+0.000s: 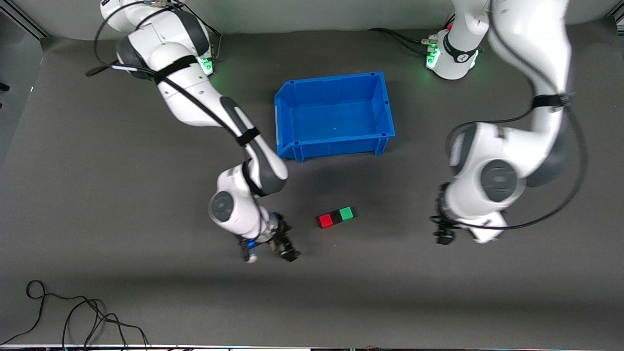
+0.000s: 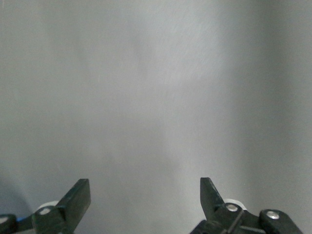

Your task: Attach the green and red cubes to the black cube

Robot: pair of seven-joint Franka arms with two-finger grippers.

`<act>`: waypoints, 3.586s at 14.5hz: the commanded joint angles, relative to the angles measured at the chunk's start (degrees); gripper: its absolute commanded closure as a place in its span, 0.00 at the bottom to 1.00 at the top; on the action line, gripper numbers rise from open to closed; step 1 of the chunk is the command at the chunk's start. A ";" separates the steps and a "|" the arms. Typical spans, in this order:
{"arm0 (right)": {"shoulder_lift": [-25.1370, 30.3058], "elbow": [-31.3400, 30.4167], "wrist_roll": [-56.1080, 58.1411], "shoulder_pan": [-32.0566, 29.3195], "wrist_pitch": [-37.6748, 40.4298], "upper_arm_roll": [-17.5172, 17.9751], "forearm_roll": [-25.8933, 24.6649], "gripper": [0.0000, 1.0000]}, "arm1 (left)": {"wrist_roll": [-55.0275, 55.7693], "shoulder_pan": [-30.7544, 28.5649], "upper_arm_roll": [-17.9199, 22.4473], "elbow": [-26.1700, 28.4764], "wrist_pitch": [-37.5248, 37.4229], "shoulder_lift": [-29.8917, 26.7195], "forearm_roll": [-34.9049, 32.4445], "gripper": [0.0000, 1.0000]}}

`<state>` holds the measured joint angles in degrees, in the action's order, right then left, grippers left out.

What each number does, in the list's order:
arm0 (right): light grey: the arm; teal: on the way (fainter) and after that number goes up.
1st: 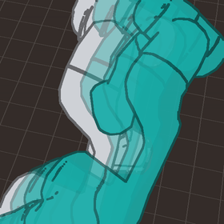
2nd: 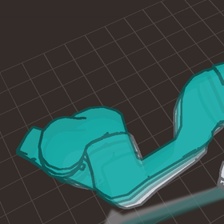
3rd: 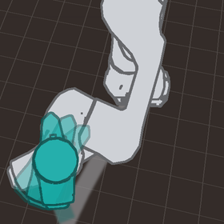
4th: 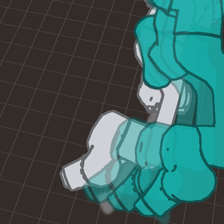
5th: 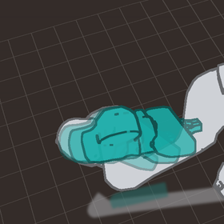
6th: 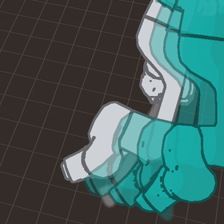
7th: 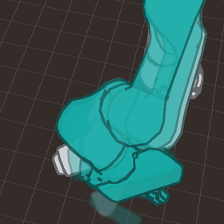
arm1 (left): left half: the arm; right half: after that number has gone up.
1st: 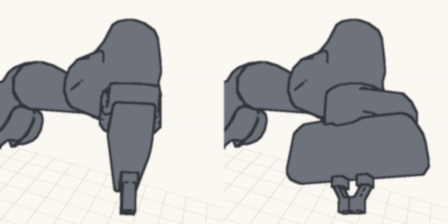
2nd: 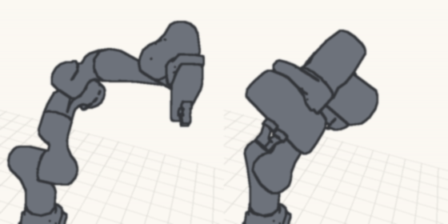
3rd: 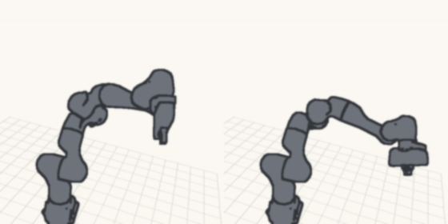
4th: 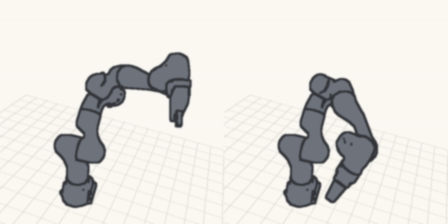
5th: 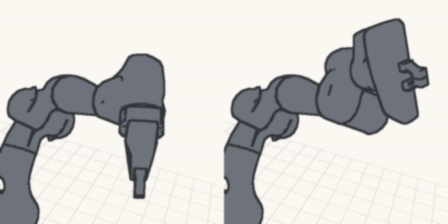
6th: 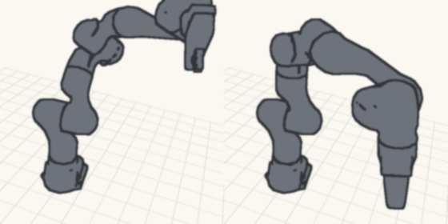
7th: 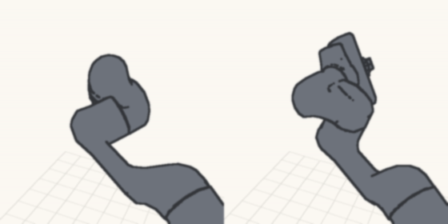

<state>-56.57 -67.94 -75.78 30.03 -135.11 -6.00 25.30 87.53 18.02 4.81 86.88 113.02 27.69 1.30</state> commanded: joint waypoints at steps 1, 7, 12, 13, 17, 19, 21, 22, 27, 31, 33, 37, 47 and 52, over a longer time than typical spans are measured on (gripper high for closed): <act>4.80 -1.40 9.72 0.29 8.86 -5.58 -3.93 0.00 | -17.33 -4.04 -0.59 4.17 -1.74 -5.00 1.94 0.00; 12.61 -4.64 44.61 0.47 21.98 -20.34 -3.94 0.00 | -62.57 -14.05 -0.59 7.79 -8.14 -13.18 4.04 0.00; 23.24 -11.59 68.19 0.82 23.84 -29.23 -4.12 0.00 | -87.24 -13.90 -0.50 7.87 -9.83 -17.57 0.04 0.00; 25.09 -12.55 70.48 1.17 24.62 -30.38 -4.47 0.00 | -87.70 -14.24 -0.51 6.57 -10.53 -17.75 -0.25 0.00; 33.17 -13.26 72.44 1.26 30.86 -31.09 -14.11 0.00 | -88.32 -14.42 -0.50 7.59 -12.65 -23.01 -0.95 0.00; 38.44 -15.89 72.52 0.56 32.10 -29.87 -16.42 0.00 | -88.32 -14.68 -0.42 12.24 -9.41 -27.66 -0.86 0.00; 44.50 -19.84 72.44 -3.28 32.01 -25.67 -16.42 0.00 | -88.40 -14.68 -0.33 16.98 -7.47 -31.36 -0.86 0.00; 47.32 -21.60 72.52 -7.49 32.01 -21.20 -16.42 0.00 | -88.40 -14.60 -0.33 18.58 -7.03 -32.33 -0.86 0.00; 51.56 -23.11 74.88 -19.46 32.19 -8.52 -17.30 0.00 | -87.45 -14.07 -0.68 20.01 -7.46 -33.84 -2.87 0.00; 52.53 -23.02 79.73 -28.69 32.63 2.90 -24.57 0.00 | -87.35 -14.15 -0.68 18.24 -8.95 -32.35 -2.88 0.00; 52.62 -22.76 79.91 -31.52 34.73 6.25 -25.83 0.00 | -88.14 -14.07 -0.68 15.62 -11.14 -30.86 -2.88 0.00; 52.62 -22.76 81.05 -31.26 35.70 5.91 -26.01 0.00 | -88.41 -14.24 -0.68 9.45 -16.61 -26.72 -2.88 0.00; 53.06 -22.14 80.70 -33.19 39.04 7.32 -26.09 0.00 | -91.04 -14.77 -0.51 10.85 -13.09 -27.24 -0.51 0.01; 52.88 -21.79 80.08 -33.28 39.22 7.23 -25.66 0.00 | -91.04 -14.51 -0.51 10.95 -12.91 -27.07 -0.51 0.00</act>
<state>-4.70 -89.31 4.22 -2.80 -96.54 0.81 0.36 -2.28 3.38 4.14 97.82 100.09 0.70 0.09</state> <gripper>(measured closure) 0.000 0.000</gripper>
